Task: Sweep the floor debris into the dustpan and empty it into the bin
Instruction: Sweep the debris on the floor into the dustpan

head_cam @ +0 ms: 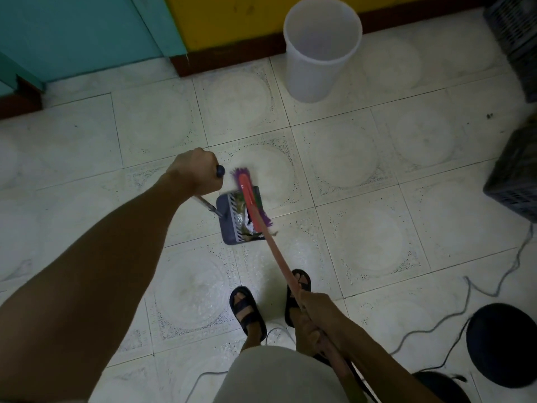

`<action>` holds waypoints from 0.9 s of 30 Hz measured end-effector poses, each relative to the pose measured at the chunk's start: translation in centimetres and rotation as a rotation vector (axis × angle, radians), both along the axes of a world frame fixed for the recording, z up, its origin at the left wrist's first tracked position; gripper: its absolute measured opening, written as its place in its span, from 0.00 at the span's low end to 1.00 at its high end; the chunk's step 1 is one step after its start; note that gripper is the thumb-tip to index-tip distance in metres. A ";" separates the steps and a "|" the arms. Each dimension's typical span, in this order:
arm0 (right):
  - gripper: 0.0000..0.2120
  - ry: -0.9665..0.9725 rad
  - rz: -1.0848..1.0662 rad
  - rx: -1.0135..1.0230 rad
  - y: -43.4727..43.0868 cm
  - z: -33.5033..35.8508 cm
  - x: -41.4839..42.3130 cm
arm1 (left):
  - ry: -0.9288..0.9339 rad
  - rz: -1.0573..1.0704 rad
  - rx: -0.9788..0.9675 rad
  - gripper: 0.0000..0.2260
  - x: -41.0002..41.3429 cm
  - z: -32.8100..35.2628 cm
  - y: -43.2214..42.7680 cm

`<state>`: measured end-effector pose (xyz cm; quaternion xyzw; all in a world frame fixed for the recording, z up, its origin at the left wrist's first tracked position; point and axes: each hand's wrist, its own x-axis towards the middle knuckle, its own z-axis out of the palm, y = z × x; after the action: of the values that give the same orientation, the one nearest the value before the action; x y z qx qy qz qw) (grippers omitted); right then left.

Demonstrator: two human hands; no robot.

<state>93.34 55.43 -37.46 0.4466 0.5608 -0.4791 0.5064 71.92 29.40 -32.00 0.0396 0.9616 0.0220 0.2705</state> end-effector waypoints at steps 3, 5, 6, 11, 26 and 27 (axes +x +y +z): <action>0.16 0.074 0.049 0.046 2.4 2.5 0.2 | 0.015 0.028 0.020 0.13 0.6 0.8 -1.4; 0.16 0.119 0.035 0.046 4.1 4.4 0.0 | 0.025 0.041 0.028 0.13 1.0 1.5 -2.4; 0.16 0.119 0.007 0.041 4.9 5.0 0.0 | 0.027 0.053 0.030 0.13 1.1 1.8 -2.7; 0.14 0.143 -0.047 0.101 5.5 4.6 -1.0 | 0.037 0.115 0.044 0.12 1.8 2.4 -4.9; 0.15 0.131 0.098 0.151 -2.4 -1.3 0.2 | 0.079 0.067 -0.020 0.16 3.5 -1.0 -7.7; 0.15 0.098 0.100 0.142 -3.3 -1.5 0.4 | 0.084 0.060 -0.022 0.17 3.4 -1.1 -7.7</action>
<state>93.77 52.15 -38.94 0.4288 0.6392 -0.4337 0.4686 75.34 21.67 -33.09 0.0086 0.9731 0.0179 0.2295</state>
